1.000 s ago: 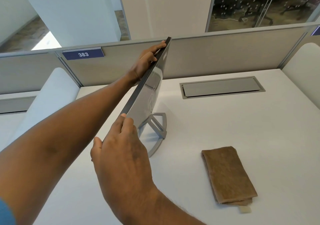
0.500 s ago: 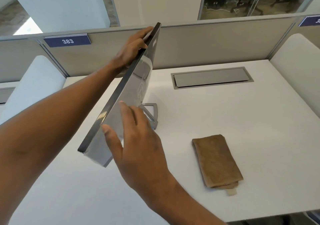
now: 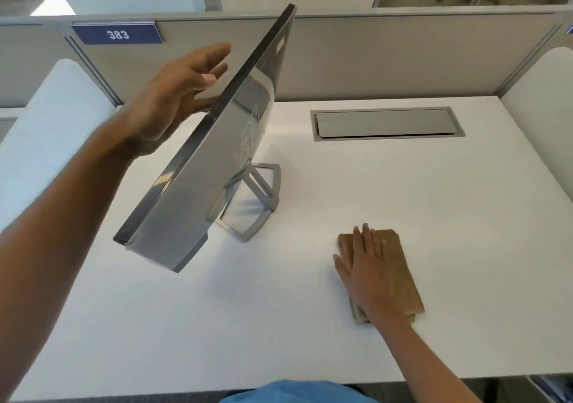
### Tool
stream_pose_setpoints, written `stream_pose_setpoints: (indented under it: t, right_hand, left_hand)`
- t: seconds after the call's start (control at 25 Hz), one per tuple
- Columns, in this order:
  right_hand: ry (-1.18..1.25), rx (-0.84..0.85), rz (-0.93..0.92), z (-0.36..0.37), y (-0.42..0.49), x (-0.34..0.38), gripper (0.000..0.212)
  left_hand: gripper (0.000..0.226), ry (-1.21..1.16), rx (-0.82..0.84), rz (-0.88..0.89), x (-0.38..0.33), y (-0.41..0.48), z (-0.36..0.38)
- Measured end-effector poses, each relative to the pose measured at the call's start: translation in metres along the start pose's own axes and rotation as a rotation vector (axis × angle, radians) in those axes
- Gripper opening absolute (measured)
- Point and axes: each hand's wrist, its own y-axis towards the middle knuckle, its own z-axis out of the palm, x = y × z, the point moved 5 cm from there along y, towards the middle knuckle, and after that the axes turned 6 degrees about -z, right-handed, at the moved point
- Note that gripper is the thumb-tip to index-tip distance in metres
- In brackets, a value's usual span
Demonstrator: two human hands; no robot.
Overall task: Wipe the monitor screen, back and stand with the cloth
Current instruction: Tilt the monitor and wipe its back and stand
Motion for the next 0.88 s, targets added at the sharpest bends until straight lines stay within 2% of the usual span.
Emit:
stream_pose_setpoints:
  t: [0.12, 0.36, 0.52, 0.64, 0.8, 0.88]
  right_hand:
    - [-0.068, 0.081, -0.034, 0.023, -0.013, -0.021, 0.098]
    - [-0.088, 0.126, -0.092, 0.042, -0.018, -0.012, 0.076]
    - [-0.021, 0.084, -0.382, 0.044, -0.030, 0.051, 0.074]
    - [0.096, 0.153, -0.641, 0.049, -0.035, 0.118, 0.081]
    - [0.046, 0.216, -0.629, 0.060, -0.034, 0.143, 0.100]
    - [0.046, 0.194, -0.640, 0.066, -0.032, 0.142, 0.087]
  left_hand:
    - [0.075, -0.029, -0.033, -0.045, 0.009, -0.038, -0.003]
    - [0.069, -0.092, 0.015, -0.077, 0.019, -0.091, 0.015]
    - [0.075, -0.081, 0.018, -0.059, 0.017, -0.097, 0.020]
    - [0.077, -0.064, 0.015, -0.060, 0.017, -0.096, 0.021]
    - [0.077, -0.062, 0.019, -0.080, 0.020, -0.094, 0.019]
    - [0.076, -0.056, 0.009, -0.064, 0.019, -0.094, 0.019]
